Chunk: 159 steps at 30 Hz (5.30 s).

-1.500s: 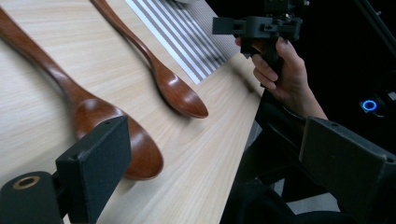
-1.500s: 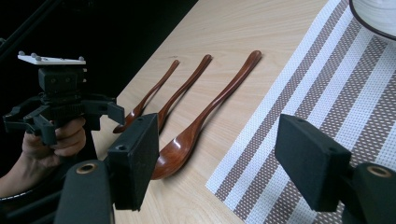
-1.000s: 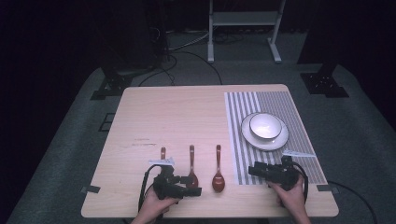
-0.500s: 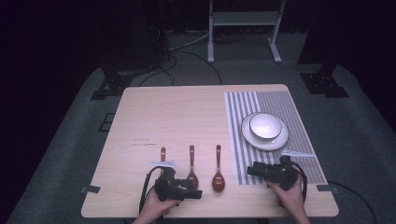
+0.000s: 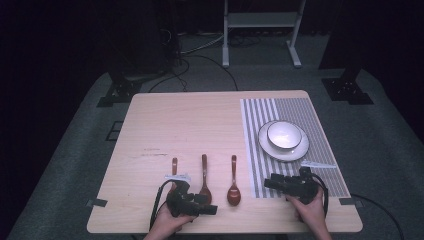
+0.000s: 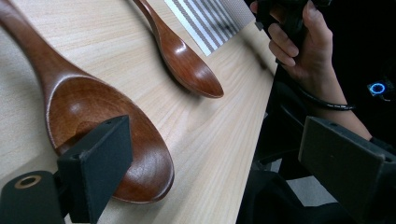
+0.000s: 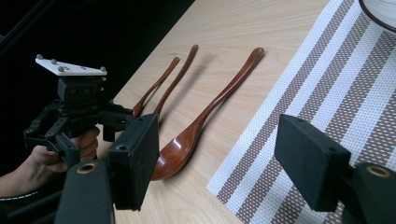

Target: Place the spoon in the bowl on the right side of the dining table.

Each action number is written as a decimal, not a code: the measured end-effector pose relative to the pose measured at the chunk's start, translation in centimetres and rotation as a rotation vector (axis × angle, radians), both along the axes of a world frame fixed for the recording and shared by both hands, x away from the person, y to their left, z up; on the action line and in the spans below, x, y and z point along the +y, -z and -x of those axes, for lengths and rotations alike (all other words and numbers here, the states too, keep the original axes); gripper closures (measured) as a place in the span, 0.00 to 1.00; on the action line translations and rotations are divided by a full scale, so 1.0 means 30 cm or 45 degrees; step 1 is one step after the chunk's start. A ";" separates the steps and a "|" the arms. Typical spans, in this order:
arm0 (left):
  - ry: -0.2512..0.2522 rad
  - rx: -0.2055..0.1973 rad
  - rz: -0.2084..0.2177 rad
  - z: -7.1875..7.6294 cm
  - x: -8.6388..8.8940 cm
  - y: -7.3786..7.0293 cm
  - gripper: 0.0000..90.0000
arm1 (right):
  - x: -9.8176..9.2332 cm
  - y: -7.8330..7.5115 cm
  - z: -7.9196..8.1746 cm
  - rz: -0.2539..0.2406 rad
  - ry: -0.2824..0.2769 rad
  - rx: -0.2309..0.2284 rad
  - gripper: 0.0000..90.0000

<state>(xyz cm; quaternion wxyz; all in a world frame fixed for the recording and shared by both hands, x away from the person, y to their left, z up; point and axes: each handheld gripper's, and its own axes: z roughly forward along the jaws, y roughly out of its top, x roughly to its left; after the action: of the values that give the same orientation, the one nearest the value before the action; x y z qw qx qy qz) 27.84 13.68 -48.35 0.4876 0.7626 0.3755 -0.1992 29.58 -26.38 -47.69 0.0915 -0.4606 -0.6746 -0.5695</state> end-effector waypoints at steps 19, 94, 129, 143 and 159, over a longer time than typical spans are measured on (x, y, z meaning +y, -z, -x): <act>0.002 -0.017 -0.011 0.002 -0.003 0.000 0.10 | 0.028 -0.060 -0.045 0.073 -0.038 0.000 0.33; 0.012 -0.006 -0.014 -0.006 -0.001 -0.002 0.10 | 0.407 -0.099 -0.291 0.244 -0.272 0.079 0.33; 0.011 0.003 -0.004 -0.011 0.001 0.000 0.10 | 0.508 -0.035 -0.358 0.339 -0.309 0.156 0.34; 0.014 -0.001 -0.006 -0.012 0.002 0.000 0.10 | 0.553 -0.015 -0.384 0.366 -0.300 0.175 0.45; 0.016 -0.006 -0.010 -0.012 0.000 0.000 0.10 | 0.567 0.006 -0.405 0.339 -0.258 0.215 0.64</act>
<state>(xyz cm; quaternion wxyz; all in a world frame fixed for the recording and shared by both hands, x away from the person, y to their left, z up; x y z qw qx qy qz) 28.22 13.66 -48.35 0.4844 0.7672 0.3703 -0.1990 41.74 -9.38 -47.87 0.1428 -0.4447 -0.7769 -0.4223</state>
